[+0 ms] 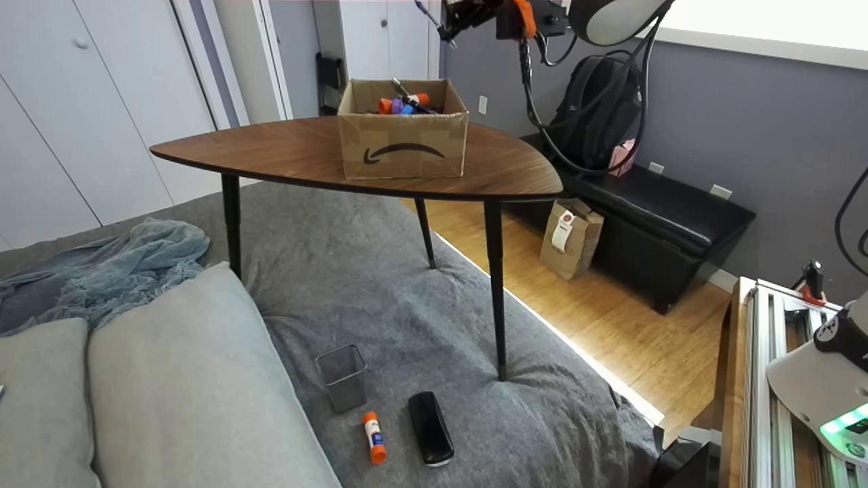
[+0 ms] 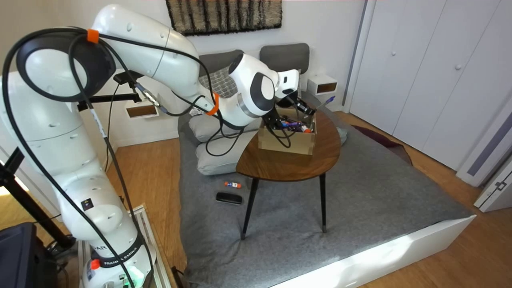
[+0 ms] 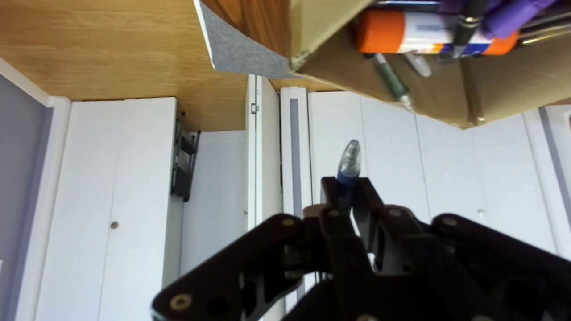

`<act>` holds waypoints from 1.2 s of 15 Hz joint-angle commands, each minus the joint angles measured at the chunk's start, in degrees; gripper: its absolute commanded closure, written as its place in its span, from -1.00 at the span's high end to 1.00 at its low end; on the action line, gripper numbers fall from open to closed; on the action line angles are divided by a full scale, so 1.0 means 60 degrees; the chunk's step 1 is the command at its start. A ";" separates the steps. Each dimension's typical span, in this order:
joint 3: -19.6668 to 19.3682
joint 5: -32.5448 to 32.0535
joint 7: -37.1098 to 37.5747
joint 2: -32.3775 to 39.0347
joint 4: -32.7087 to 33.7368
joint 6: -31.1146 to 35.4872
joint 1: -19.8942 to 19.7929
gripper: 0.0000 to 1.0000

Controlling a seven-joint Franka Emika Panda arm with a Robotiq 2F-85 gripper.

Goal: Put the pens beside the box inside the box

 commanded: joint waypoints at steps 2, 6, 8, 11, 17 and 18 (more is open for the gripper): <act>0.0459 0.0328 -0.0205 -0.0314 -0.0538 0.0013 0.0326 -0.94; 0.0942 0.0937 -0.0740 -0.0261 -0.1056 -0.0042 0.0458 -0.94; 0.1155 0.1302 -0.0993 -0.0243 -0.1233 -0.0101 0.0439 -0.26; 0.1497 0.2459 -0.1738 -0.0585 -0.1678 -0.0446 0.0375 0.01; 0.1333 0.5330 -0.3881 -0.2865 -0.2597 -0.2037 0.0633 0.83; 0.2156 0.6220 -0.4667 -0.3305 -0.2697 -0.2345 -0.0178 0.97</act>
